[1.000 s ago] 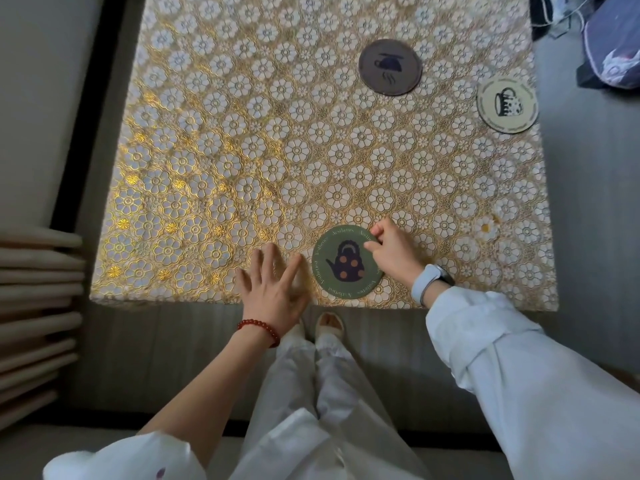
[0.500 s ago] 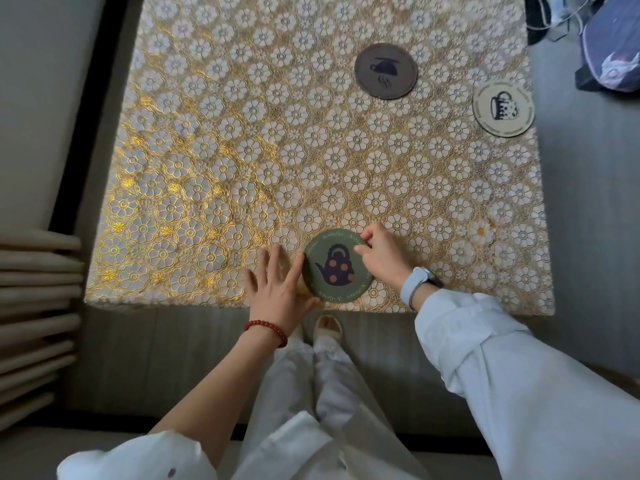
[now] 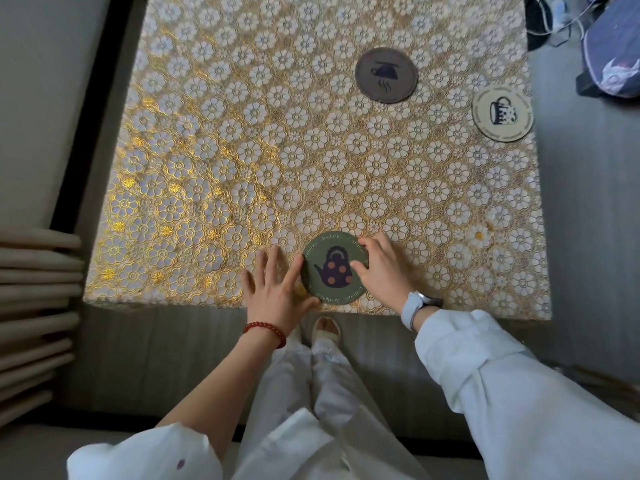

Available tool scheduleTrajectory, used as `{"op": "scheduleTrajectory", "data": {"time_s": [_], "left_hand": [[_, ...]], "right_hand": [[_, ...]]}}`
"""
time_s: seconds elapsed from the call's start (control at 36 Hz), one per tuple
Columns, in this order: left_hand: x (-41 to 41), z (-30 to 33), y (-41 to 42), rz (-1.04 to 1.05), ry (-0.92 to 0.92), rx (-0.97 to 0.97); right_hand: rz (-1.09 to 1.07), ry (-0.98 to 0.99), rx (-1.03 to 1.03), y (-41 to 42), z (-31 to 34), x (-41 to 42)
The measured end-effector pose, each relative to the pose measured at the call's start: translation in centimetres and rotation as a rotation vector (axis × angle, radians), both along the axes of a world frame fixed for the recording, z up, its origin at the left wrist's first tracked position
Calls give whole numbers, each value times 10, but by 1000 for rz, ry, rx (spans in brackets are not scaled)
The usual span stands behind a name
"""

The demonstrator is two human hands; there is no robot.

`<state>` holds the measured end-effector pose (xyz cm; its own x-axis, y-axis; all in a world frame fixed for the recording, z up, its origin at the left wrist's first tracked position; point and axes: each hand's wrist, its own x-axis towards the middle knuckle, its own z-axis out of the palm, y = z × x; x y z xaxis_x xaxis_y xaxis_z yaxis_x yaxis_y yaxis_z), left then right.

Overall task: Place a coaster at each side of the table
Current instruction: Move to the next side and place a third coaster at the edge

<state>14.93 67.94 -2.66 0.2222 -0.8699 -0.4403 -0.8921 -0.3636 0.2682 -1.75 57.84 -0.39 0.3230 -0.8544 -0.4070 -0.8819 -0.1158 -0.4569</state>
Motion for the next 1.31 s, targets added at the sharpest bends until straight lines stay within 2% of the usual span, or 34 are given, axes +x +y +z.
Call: {"op": "scheduleTrajectory", "data": {"time_s": [0.19, 0.69, 0.89, 1.0, 1.11, 1.31], "left_hand": [[-1, 0, 0, 17, 6, 2], [4, -2, -2, -33, -12, 36], [40, 34, -27, 14, 152, 111], [79, 73, -43, 96, 152, 21], [135, 126, -46, 184, 113, -151], [254, 204, -6, 384, 29, -375]], "right_hand": [[193, 86, -85, 14, -1, -11], [116, 70, -31, 17, 3, -10], [64, 67, 45, -3, 33, 6], [173, 70, 50, -23, 63, 36], [264, -36, 108, -39, 104, 93], [391, -224, 14, -29, 174, 224]]}}
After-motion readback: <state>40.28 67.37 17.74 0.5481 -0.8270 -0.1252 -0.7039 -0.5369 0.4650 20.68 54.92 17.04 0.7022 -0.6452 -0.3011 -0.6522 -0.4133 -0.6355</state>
